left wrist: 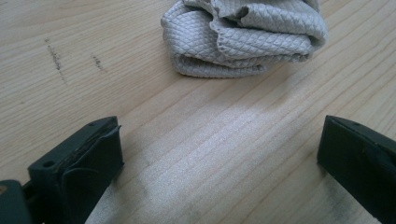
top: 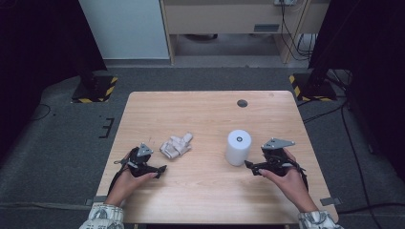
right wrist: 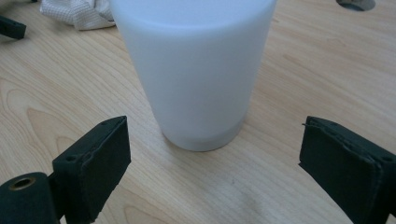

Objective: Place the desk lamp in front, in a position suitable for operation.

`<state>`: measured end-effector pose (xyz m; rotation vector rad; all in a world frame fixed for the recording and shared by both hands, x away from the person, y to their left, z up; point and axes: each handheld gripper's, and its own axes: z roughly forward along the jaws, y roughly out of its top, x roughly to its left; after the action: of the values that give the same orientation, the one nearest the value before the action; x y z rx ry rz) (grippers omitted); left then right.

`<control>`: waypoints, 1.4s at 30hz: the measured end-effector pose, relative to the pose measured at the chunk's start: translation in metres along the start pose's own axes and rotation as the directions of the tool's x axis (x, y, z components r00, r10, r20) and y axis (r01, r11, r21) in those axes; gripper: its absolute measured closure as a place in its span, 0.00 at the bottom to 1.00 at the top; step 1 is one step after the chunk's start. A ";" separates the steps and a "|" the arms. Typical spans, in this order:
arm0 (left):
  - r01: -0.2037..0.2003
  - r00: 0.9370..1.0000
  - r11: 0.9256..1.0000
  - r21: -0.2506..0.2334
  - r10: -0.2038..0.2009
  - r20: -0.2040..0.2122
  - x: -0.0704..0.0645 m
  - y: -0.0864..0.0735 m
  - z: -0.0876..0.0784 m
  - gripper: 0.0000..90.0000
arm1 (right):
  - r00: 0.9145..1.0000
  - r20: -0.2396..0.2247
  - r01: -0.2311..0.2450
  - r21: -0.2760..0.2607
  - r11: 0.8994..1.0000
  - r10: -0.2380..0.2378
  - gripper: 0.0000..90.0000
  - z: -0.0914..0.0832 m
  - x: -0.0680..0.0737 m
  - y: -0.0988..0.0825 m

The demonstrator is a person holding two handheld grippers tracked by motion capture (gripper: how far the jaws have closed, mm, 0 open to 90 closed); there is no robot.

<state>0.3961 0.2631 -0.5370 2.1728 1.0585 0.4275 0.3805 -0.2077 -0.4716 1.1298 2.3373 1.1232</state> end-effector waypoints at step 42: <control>0.001 1.000 1.000 0.000 -0.001 -0.001 0.000 0.000 0.000 0.00 | 0.978 -0.140 0.172 0.136 0.976 -0.153 0.09 0.042 -0.003 0.076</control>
<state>0.3955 0.2631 -0.5370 2.1722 1.0606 0.4283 0.4453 -0.1593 -0.4411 0.9159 2.5965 1.0055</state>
